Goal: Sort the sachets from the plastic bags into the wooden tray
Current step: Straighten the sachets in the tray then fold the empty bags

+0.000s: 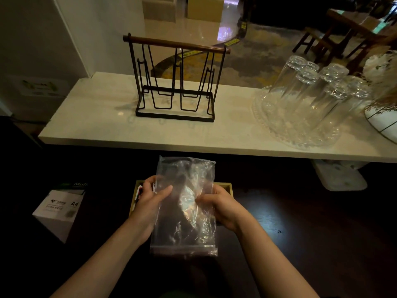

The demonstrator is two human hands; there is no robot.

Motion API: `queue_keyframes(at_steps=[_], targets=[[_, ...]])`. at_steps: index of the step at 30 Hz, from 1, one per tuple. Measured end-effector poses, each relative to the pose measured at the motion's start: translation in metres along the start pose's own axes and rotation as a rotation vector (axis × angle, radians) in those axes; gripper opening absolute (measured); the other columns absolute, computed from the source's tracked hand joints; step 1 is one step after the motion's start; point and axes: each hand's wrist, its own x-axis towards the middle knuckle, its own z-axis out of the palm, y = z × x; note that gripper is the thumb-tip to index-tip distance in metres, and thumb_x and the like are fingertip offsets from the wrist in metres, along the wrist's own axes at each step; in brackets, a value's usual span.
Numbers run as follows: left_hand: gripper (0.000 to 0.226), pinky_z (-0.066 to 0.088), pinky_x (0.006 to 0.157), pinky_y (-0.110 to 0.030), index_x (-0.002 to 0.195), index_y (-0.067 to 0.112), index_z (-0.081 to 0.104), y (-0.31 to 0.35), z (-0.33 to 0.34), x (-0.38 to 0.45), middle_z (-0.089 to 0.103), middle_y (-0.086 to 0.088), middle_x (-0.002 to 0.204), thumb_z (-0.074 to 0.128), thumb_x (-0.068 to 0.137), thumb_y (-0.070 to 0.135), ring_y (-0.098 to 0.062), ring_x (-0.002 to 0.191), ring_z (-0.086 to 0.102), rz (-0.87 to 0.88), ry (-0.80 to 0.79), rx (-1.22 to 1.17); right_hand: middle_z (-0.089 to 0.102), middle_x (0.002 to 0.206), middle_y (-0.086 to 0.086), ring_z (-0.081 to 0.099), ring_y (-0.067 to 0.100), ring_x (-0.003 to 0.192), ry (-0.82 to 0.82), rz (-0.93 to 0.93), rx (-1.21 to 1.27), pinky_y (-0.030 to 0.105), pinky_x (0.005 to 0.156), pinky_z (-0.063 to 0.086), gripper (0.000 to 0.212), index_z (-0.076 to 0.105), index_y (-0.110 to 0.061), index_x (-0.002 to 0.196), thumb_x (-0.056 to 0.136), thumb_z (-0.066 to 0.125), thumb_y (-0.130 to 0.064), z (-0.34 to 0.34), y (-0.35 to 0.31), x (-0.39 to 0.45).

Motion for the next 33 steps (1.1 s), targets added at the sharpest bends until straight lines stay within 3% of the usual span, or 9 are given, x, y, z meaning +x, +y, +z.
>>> queue_keyframes(at_steps=[2, 4, 7, 9, 12, 17, 23, 28, 33], targets=[[0.047, 0.049, 0.092, -0.044, 0.113, 0.021, 0.054, -0.001, -0.001, -0.002, 0.07, -0.002, 0.104, 0.074, 0.072, 0.032, -0.023, 0.1, 0.065, -0.051, -0.02, 0.085, 0.069, 0.091, 0.009, 0.065, 0.021, 0.078, -0.022, -0.045, 0.074, 0.036, 0.073, 0.053, 0.04, 0.06, -0.009, 0.116, 0.078, 0.06, 0.003, 0.0, 0.001, 0.002], [0.032, 0.046, 0.095, -0.042, 0.107, 0.017, 0.062, -0.002, 0.0, -0.006, 0.073, -0.002, 0.098, 0.069, 0.076, 0.026, -0.023, 0.099, 0.065, -0.017, -0.033, 0.203, 0.07, 0.094, 0.01, 0.067, 0.022, 0.078, 0.008, -0.089, 0.141, 0.036, 0.072, 0.056, 0.044, 0.06, -0.013, 0.121, 0.082, 0.057, 0.007, 0.001, 0.0, 0.004], [0.006, 0.05, 0.08, -0.038, 0.09, 0.014, 0.062, -0.002, -0.002, -0.008, 0.072, -0.006, 0.087, 0.059, 0.088, 0.01, -0.027, 0.09, 0.067, 0.08, 0.016, 0.286, 0.068, 0.106, 0.015, 0.065, 0.029, 0.092, 0.007, -0.114, 0.182, 0.048, 0.089, 0.051, 0.035, 0.063, -0.014, 0.117, 0.083, 0.065, -0.005, -0.005, 0.001, 0.004], [0.015, 0.048, 0.066, -0.038, 0.079, 0.02, 0.056, 0.0, -0.005, -0.008, 0.066, -0.014, 0.08, 0.058, 0.09, 0.01, -0.031, 0.075, 0.064, 0.144, 0.067, 0.331, 0.066, 0.116, 0.018, 0.064, 0.032, 0.1, -0.033, -0.063, 0.098, 0.049, 0.096, 0.049, 0.038, 0.061, -0.011, 0.118, 0.081, 0.07, -0.011, -0.007, 0.0, 0.001], [0.019, 0.045, 0.06, -0.037, 0.081, 0.024, 0.053, 0.004, -0.009, -0.008, 0.062, -0.023, 0.079, 0.056, 0.091, 0.009, -0.032, 0.067, 0.061, 0.217, 0.074, 0.411, 0.071, 0.103, 0.01, 0.069, 0.022, 0.087, -0.026, 0.024, -0.011, 0.037, 0.078, 0.058, 0.027, 0.063, -0.012, 0.11, 0.084, 0.067, -0.005, -0.005, 0.003, -0.002], [0.03, 0.052, 0.063, -0.024, 0.106, 0.022, 0.062, 0.009, -0.015, -0.01, 0.072, 0.003, 0.09, 0.056, 0.079, 0.009, -0.012, 0.079, 0.068, 0.052, -0.135, 0.273, 0.067, 0.095, 0.015, 0.066, 0.021, 0.076, 0.017, -0.026, -0.022, 0.032, 0.067, 0.058, 0.031, 0.064, -0.005, 0.113, 0.083, 0.064, 0.005, -0.006, 0.006, -0.001], [0.033, 0.052, 0.049, -0.024, 0.06, 0.008, 0.064, 0.016, -0.024, -0.016, 0.067, -0.006, 0.067, 0.048, 0.084, -0.006, -0.023, 0.067, 0.062, -0.046, -0.106, 0.196, 0.075, 0.095, 0.005, 0.068, 0.022, 0.096, -0.035, -0.171, -0.072, 0.035, 0.08, 0.056, 0.042, 0.069, -0.007, 0.055, 0.073, 0.046, 0.023, 0.0, -0.002, -0.003], [0.039, 0.054, 0.072, -0.041, 0.103, 0.019, 0.067, 0.016, -0.032, -0.017, 0.073, -0.01, 0.099, 0.035, 0.096, 0.038, -0.025, 0.084, 0.07, -0.208, -0.132, 0.011, 0.07, 0.086, -0.002, 0.063, 0.007, 0.091, 0.171, -0.39, -0.52, 0.015, 0.078, 0.047, 0.053, 0.056, -0.015, 0.034, 0.063, 0.038, 0.025, 0.001, 0.005, 0.006], [0.072, 0.056, 0.076, -0.051, 0.124, 0.026, 0.049, 0.011, -0.033, -0.024, 0.066, -0.011, 0.118, 0.077, 0.061, 0.048, -0.033, 0.099, 0.068, -0.369, -0.191, 0.215, 0.063, 0.084, -0.011, 0.058, -0.01, 0.086, 0.143, -0.645, -0.828, 0.005, 0.081, 0.037, 0.03, 0.058, -0.005, 0.037, 0.059, 0.044, 0.01, 0.012, 0.006, 0.011]])
